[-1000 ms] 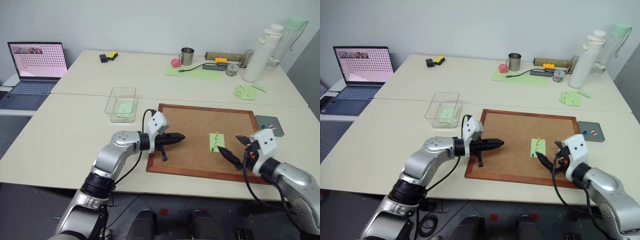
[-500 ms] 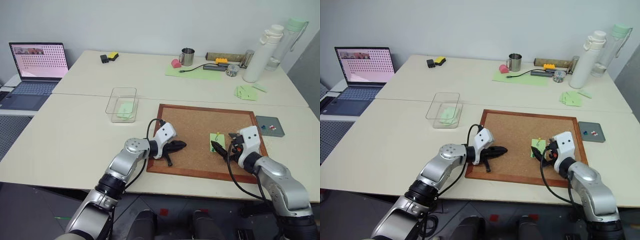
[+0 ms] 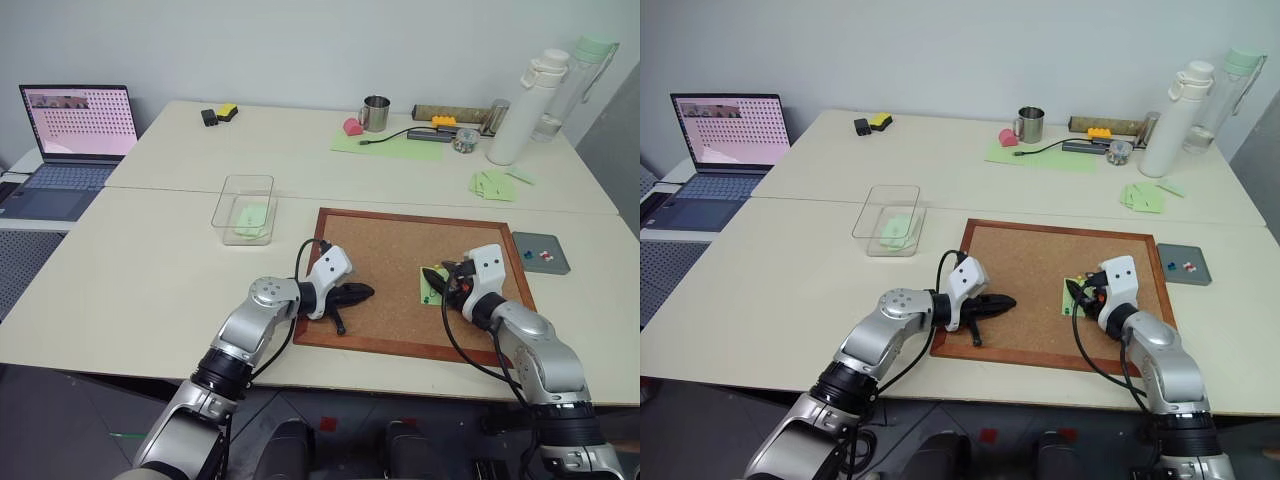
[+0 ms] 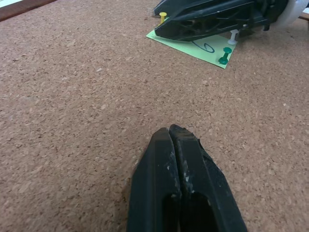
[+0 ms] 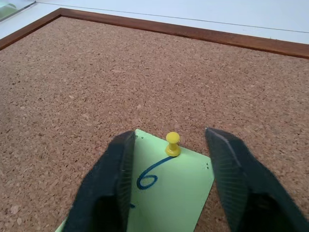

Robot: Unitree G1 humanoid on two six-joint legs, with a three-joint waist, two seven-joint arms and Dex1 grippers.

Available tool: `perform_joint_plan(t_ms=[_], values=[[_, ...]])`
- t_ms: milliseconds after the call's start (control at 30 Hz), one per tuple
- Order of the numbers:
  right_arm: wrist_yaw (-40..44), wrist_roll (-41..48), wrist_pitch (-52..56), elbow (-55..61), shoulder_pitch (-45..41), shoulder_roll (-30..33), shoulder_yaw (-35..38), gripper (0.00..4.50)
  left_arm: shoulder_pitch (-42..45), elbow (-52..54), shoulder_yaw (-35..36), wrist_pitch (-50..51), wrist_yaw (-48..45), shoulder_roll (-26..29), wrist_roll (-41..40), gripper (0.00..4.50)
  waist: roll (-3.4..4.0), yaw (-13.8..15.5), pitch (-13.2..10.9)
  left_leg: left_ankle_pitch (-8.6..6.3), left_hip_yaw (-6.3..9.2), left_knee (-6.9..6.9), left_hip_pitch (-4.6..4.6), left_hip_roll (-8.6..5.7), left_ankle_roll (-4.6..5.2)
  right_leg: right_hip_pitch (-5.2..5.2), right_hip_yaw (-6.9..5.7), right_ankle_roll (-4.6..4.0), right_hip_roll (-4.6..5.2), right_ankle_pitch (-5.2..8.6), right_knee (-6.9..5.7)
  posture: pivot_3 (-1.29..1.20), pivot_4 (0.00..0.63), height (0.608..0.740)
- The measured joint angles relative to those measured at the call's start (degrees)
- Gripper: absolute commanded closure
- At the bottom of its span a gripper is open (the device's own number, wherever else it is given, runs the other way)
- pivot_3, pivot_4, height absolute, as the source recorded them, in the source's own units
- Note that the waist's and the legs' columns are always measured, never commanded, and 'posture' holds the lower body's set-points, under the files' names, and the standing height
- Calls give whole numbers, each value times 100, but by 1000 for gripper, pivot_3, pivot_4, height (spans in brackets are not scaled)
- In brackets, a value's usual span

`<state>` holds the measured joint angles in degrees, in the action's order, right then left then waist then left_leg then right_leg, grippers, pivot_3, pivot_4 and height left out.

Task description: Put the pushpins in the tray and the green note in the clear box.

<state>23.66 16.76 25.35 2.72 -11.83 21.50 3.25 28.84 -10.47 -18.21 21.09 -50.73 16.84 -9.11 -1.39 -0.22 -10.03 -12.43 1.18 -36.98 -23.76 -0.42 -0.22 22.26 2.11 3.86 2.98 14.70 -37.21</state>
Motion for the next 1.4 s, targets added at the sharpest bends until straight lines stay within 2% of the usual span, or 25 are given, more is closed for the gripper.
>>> perform_joint_plan(t_ms=[133, 233, 600, 867, 1100, 1400], values=[[7, -24, -73, -22, 0, -8, 0, 4023, -7, 12, 1, 3, -2, 2, 1, 4500, 0, -1, 0, 0, 0, 0, 0, 0, 0, 0, 0, 0, 0, 0, 0, 0, 150, 740], [7, -25, -102, -22, 0, -19, 1, 4486, -31, 44, 1, 8, -6, 5, 2, 4500, 0, -2, 0, 0, 0, 0, 0, 0, 0, 0, 0, 0, 0, 0, 0, 0, 150, 740], [75, 239, -23, 124, 161, -79, 209, 4486, -1, 46, -65, 18, 21, 10, 123, 4500, 1, 0, -1, 0, 0, 2, -1, 0, 0, 1, 0, 0, 0, 0, 0, 0, 150, 740], [121, 486, 266, 1006, 364, -63, 319, 4486, 48, -64, -73, -7, 190, -74, 248, 4500, 7, -2, 4, 1, -2, 0, 17, 0, 1, -13, 3, 0, 0, -1, -2, 0, 150, 740], [105, 539, 455, 1261, 407, 54, 474, 4486, 49, -81, -74, 1, 260, -126, 260, 4500, 9, 1, 5, 1, -1, 0, 17, 1, 1, -13, 3, 0, 0, -1, -3, 0, 150, 740], [6, 830, 662, 1269, 182, 335, 1108, 4486, 56, -82, -70, 13, 273, -123, 262, 4500, 9, 2, 6, 1, -3, 0, 18, 1, 2, -14, 4, 0, 1, -1, -2, 0, 150, 740]])
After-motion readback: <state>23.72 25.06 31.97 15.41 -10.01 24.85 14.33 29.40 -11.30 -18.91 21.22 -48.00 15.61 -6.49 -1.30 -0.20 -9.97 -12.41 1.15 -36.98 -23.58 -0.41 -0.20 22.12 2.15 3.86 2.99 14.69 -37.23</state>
